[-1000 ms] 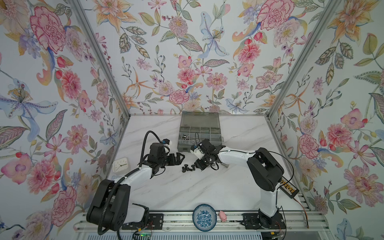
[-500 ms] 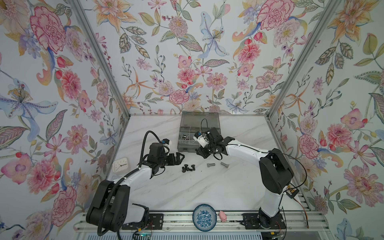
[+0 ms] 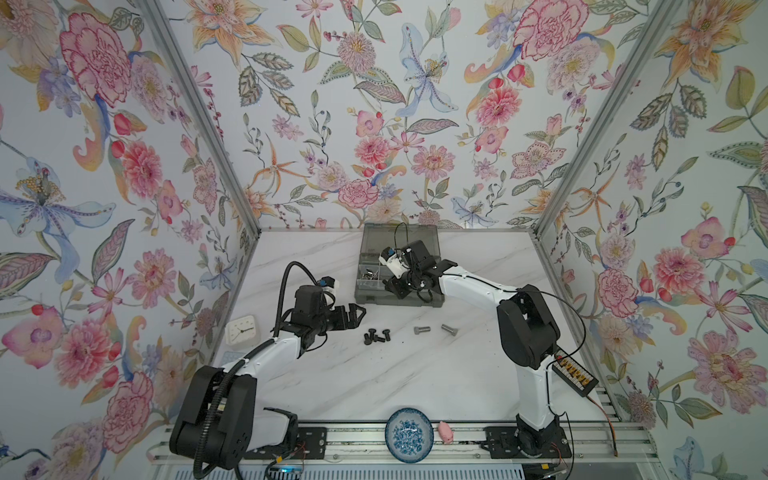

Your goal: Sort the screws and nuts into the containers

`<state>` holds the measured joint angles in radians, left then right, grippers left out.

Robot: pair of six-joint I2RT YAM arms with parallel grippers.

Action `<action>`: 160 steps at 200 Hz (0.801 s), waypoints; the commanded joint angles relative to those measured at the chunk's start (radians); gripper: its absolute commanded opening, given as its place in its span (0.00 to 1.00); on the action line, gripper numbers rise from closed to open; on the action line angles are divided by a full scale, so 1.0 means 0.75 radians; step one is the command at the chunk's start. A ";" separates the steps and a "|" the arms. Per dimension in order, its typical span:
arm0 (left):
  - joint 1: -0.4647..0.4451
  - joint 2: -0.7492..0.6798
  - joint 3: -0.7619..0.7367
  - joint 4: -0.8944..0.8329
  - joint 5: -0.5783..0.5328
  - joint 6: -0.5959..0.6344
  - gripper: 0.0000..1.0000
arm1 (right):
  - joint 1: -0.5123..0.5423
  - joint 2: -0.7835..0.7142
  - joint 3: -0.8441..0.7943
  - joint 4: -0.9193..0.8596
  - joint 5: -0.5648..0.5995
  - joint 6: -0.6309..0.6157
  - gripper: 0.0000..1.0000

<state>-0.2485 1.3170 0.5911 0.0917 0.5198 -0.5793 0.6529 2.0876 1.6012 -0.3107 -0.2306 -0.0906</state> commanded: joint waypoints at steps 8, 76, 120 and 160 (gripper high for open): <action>0.017 -0.034 -0.016 -0.035 0.005 0.029 0.99 | 0.001 0.048 0.057 -0.007 0.025 -0.002 0.00; 0.012 -0.034 -0.046 -0.063 -0.016 0.002 0.99 | 0.002 0.067 0.056 -0.011 0.057 0.003 0.15; -0.037 -0.055 -0.067 -0.109 -0.074 -0.005 0.99 | 0.002 0.044 0.047 -0.013 0.084 0.005 0.33; -0.104 -0.060 -0.057 -0.152 -0.117 -0.009 0.99 | 0.002 -0.008 0.034 -0.014 0.095 0.002 0.43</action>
<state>-0.2974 1.2881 0.5495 0.0235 0.4717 -0.5877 0.6540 2.1372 1.6161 -0.3164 -0.1810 -0.0898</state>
